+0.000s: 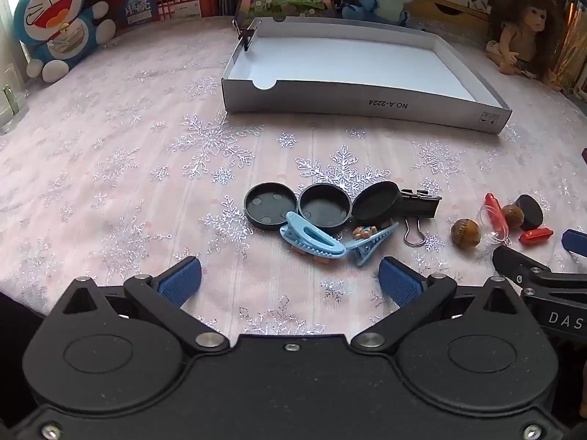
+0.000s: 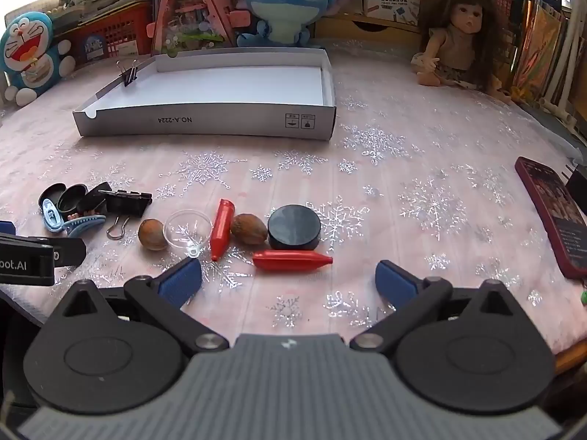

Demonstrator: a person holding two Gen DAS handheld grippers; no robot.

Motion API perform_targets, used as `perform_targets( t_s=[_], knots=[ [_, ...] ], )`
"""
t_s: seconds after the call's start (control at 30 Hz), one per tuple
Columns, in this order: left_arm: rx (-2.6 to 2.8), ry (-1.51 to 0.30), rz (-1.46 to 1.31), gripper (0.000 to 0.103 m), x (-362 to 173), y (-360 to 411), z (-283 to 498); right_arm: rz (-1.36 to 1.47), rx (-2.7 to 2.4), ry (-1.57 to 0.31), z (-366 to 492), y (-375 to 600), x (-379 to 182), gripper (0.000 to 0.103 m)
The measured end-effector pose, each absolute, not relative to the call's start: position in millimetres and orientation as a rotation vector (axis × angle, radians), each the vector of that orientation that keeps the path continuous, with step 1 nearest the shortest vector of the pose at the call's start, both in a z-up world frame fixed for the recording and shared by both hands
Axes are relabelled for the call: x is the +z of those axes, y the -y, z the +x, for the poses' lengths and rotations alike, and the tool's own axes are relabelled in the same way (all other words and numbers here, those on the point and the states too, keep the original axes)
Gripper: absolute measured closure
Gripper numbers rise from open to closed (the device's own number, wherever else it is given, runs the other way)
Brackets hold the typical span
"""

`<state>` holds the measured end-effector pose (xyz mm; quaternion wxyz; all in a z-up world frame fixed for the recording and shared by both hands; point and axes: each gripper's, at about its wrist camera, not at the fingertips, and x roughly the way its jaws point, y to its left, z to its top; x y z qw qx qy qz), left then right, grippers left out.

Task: Organize rigid objects

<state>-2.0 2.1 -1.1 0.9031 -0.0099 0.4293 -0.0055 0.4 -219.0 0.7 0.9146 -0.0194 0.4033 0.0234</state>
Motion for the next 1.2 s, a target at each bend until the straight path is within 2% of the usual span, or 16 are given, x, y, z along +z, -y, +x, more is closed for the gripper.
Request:
perform_targets(
  t_s=[0.03, 0.07, 1.2],
  knots=[
    [-0.018, -0.879, -0.025, 0.000, -2.1, -3.3, -4.6, -0.041, 0.047, -0.831, 0.7, 218.7, 0.6, 0.000],
    [0.015, -0.979, 0.004, 0.000, -2.6, -0.5, 5.5, -0.041, 0.047, -0.830, 0.9, 218.5, 0.4, 0.000],
    [0.009, -0.947, 0.001, 0.000, -1.4, 0.6, 4.2, -0.042, 0.047, -0.845, 2.3, 216.9, -2.6, 0.000]
  ],
)
